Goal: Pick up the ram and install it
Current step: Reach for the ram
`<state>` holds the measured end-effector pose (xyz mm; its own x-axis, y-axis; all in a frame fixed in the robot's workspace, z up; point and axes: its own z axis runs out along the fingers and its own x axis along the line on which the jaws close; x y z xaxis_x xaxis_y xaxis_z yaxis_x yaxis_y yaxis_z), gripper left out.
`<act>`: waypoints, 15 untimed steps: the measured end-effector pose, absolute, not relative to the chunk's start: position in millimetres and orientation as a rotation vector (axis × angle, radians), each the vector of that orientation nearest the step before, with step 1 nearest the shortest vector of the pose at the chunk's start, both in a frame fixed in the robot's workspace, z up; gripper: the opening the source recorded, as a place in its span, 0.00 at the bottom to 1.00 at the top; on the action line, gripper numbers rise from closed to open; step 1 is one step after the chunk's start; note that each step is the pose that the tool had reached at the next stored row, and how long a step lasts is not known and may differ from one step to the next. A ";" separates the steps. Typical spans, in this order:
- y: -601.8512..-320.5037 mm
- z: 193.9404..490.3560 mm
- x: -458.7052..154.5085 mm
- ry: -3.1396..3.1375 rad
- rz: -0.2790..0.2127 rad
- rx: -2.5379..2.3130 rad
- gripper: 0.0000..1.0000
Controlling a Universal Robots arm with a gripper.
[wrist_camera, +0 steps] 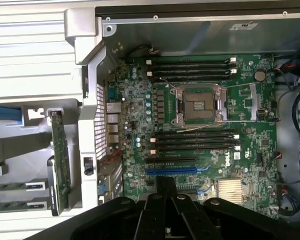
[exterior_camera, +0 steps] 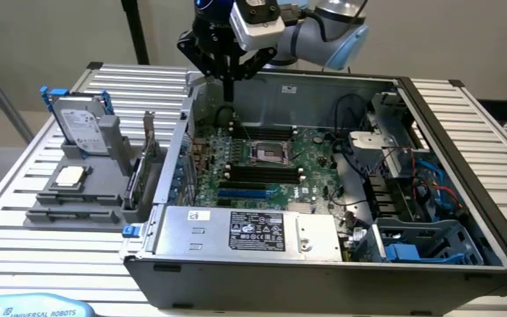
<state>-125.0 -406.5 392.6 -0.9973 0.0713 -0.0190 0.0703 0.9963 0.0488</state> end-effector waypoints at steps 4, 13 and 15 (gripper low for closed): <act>-420.5 392.5 -132.1 3.118 0.075 0.110 0.11; -440.8 390.6 -161.8 3.118 0.075 0.110 0.11; -443.4 389.8 -170.8 3.118 0.075 0.111 0.11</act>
<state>-170.8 -443.4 389.8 -0.9973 0.0713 -0.0190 0.0703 0.9963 0.0487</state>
